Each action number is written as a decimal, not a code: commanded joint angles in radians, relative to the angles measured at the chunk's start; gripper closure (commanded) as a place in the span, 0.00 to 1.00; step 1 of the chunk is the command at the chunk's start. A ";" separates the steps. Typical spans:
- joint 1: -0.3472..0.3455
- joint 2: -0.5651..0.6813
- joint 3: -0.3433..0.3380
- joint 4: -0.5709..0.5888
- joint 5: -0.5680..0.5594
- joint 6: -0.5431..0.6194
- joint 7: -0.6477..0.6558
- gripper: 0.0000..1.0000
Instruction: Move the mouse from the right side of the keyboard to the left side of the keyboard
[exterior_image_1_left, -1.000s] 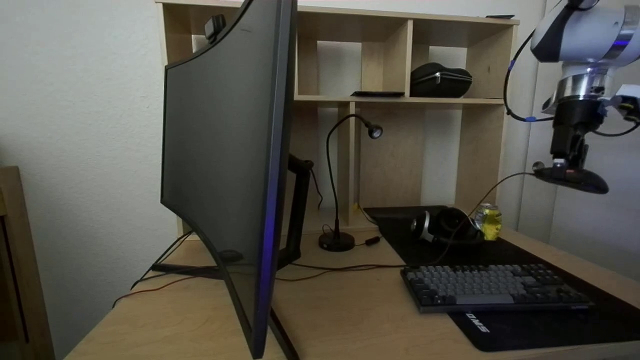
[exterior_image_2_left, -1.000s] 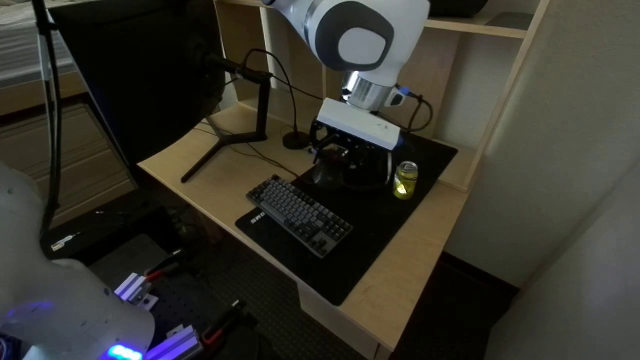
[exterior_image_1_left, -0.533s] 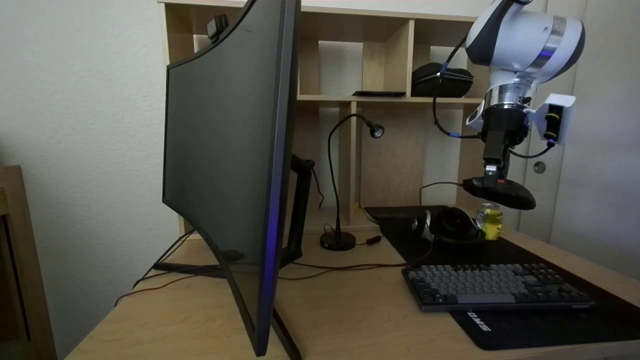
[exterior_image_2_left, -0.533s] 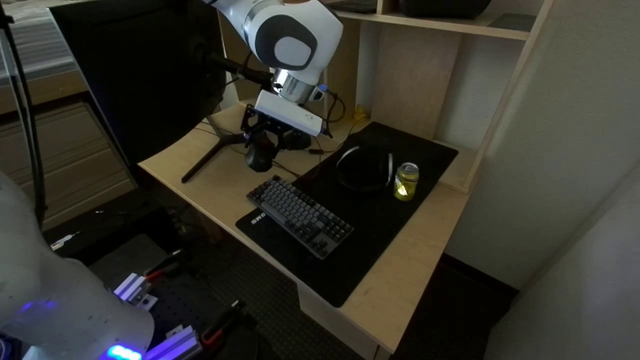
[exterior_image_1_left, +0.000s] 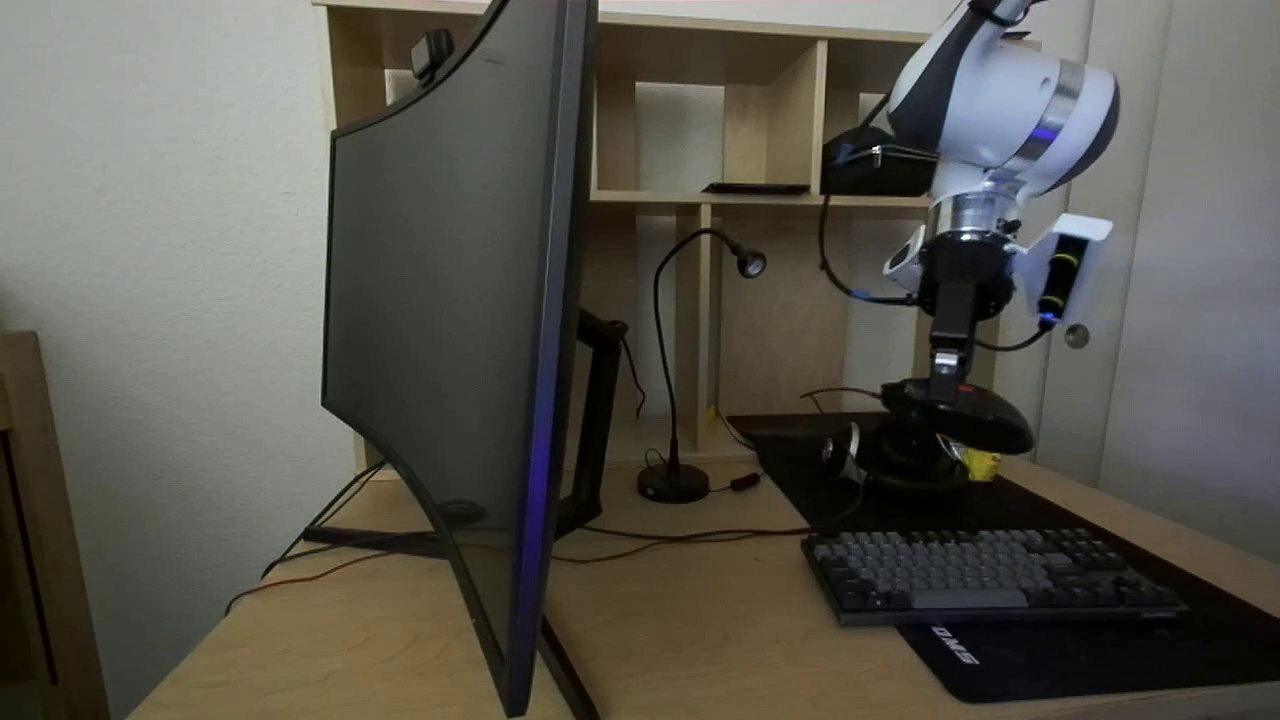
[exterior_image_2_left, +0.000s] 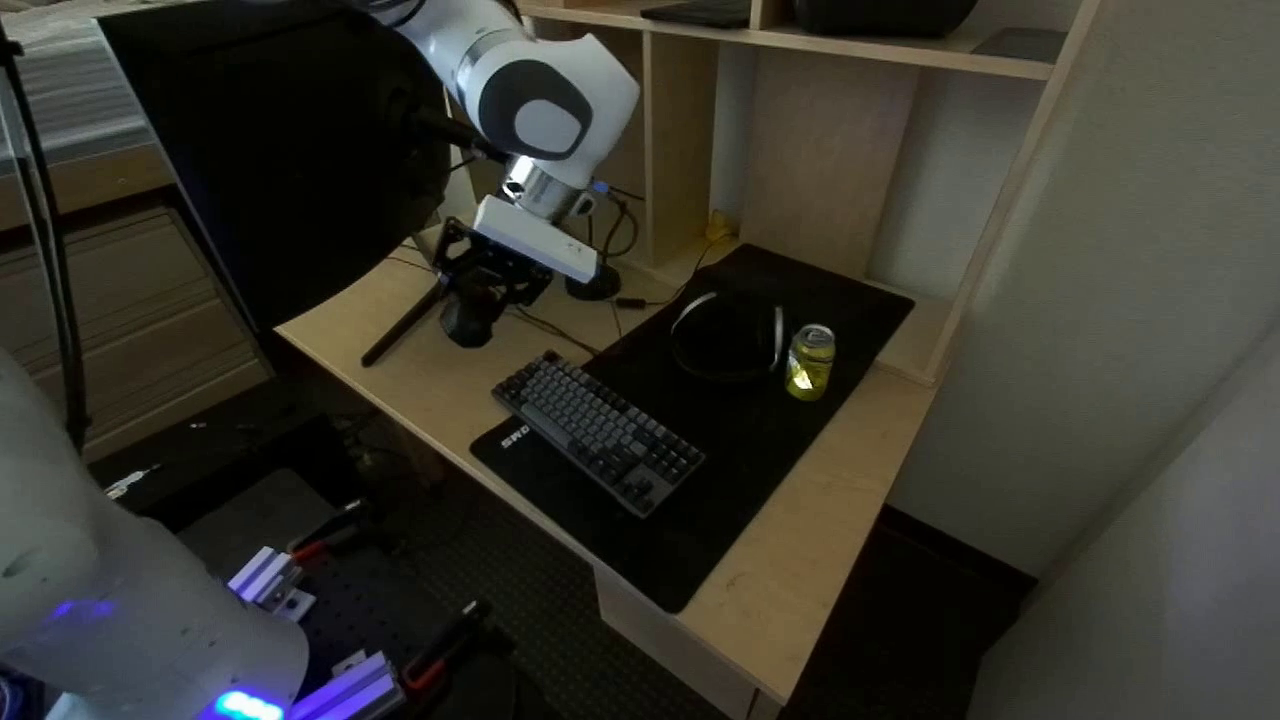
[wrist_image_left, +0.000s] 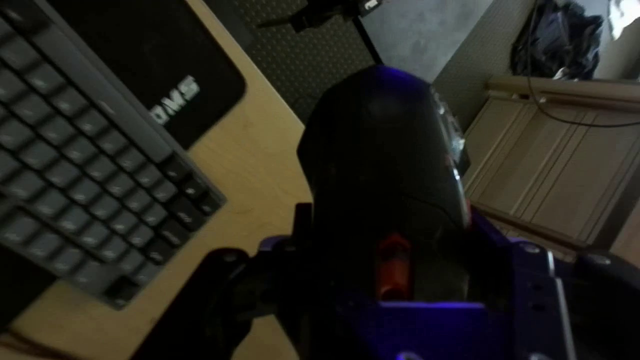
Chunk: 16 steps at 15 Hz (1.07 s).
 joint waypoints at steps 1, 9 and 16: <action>0.091 -0.006 0.074 -0.080 0.043 -0.007 -0.015 0.54; 0.125 0.049 0.086 -0.099 0.097 0.106 0.081 0.54; 0.153 0.208 0.155 -0.137 0.168 0.545 0.284 0.54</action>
